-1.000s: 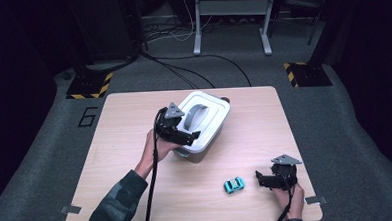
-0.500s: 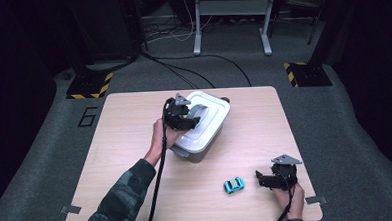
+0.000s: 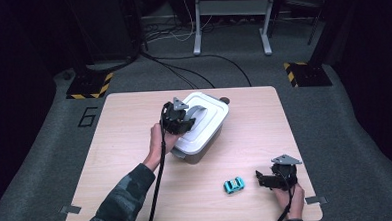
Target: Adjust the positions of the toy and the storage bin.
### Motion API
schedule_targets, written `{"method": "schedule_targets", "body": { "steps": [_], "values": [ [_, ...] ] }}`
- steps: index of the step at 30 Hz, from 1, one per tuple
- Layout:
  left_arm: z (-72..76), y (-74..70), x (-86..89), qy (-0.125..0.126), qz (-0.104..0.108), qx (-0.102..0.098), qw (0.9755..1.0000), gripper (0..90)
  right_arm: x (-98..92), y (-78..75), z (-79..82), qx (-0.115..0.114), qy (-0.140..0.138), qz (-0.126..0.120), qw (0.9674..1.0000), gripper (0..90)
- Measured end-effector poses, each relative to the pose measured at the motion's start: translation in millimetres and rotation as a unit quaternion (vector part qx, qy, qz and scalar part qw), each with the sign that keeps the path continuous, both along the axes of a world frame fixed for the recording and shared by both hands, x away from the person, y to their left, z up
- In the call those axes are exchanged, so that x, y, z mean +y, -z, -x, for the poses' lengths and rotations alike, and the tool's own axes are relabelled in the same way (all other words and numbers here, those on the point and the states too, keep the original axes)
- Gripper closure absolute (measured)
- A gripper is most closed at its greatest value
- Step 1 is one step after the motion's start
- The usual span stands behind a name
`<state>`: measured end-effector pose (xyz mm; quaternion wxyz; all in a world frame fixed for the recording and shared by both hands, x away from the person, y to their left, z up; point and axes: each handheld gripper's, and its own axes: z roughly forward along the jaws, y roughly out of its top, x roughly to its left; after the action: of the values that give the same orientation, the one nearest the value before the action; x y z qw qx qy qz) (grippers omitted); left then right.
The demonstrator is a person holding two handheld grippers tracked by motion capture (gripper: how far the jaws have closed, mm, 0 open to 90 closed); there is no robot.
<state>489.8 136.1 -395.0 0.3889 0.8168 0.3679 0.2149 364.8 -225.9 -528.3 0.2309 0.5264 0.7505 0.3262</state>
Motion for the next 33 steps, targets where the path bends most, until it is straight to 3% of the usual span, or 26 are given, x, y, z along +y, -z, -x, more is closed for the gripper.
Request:
{"method": "schedule_targets", "body": {
  "steps": [12, 23, 33],
  "values": [
    [20.1, 1.3, 24.4, 0.006, 0.018, 0.008, 0.9998, 63.1, 0.0, 0.0, 0.1, -0.001, 0.001, 0.0, 1.0, 8.0],
    [40.9, 2.0, 42.0, 0.023, 0.013, 0.003, 0.9996, 63.3, 0.1, 0.0, 0.2, -0.001, 0.001, 0.0, 1.0, 8.0],
    [56.8, 3.0, 55.5, 0.04, 0.02, 0.004, 0.999, 63.8, 0.1, -0.1, 0.3, 0.0, 0.002, 0.001, 1.0, 8.0]
  ]
}}
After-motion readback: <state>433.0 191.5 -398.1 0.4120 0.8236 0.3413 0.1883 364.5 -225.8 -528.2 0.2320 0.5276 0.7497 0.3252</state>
